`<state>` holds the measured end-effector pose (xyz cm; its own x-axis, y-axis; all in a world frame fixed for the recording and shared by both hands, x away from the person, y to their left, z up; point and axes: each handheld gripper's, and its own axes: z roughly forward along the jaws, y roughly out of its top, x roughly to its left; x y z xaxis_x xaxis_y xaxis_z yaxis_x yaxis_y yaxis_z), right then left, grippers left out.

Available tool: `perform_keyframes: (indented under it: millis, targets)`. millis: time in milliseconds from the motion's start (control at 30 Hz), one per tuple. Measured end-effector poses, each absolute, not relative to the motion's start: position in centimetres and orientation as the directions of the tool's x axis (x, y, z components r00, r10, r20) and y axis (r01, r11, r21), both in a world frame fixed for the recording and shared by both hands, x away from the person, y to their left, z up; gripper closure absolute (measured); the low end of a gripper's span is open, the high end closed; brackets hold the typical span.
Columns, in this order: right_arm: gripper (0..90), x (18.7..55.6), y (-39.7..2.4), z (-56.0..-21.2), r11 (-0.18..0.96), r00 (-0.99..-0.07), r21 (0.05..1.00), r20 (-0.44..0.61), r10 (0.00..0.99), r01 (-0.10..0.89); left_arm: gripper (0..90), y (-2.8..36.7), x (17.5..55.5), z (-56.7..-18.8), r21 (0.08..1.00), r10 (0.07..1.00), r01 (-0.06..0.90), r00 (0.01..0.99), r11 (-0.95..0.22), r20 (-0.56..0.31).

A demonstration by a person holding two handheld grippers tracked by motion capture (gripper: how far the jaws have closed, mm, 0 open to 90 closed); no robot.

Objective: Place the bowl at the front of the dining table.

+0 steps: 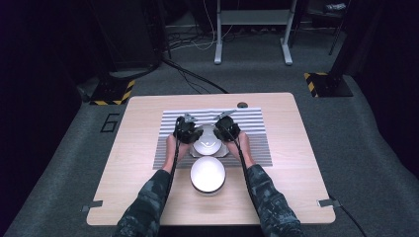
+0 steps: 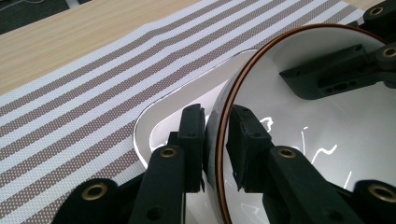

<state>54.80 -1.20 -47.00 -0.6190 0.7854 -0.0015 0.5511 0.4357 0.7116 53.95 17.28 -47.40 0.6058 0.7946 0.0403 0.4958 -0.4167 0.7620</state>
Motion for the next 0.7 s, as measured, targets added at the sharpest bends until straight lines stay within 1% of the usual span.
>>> perform_keyframes:
  millis: [233, 367, 567, 700]
  targets:
    - [81.9, 55.0, -1.4, -47.2, 0.432, -0.616, 0.711, 0.004, 0.787, 0.556, 72.0, 17.1, 53.8, -47.5, 0.755, 0.795, 0.496, 0.604, -0.429, 0.055]
    - [81.9, 55.1, -1.4, -47.2, 0.424, -0.61, 0.708, 0.012, 0.792, 0.565, 73.1, 17.3, 53.8, -47.7, 0.744, 0.804, 0.514, 0.593, -0.426, 0.051]
    - [81.8, 55.6, -1.5, -47.3, 0.396, -0.593, 0.696, 0.052, 0.804, 0.598, 75.7, 17.5, 53.8, -48.1, 0.732, 0.815, 0.543, 0.578, -0.412, 0.03]
    - [81.6, 55.9, -1.6, -47.4, 0.385, -0.587, 0.691, 0.07, 0.807, 0.612, 75.8, 17.7, 54.0, -48.3, 0.727, 0.823, 0.556, 0.568, -0.402, 0.021]
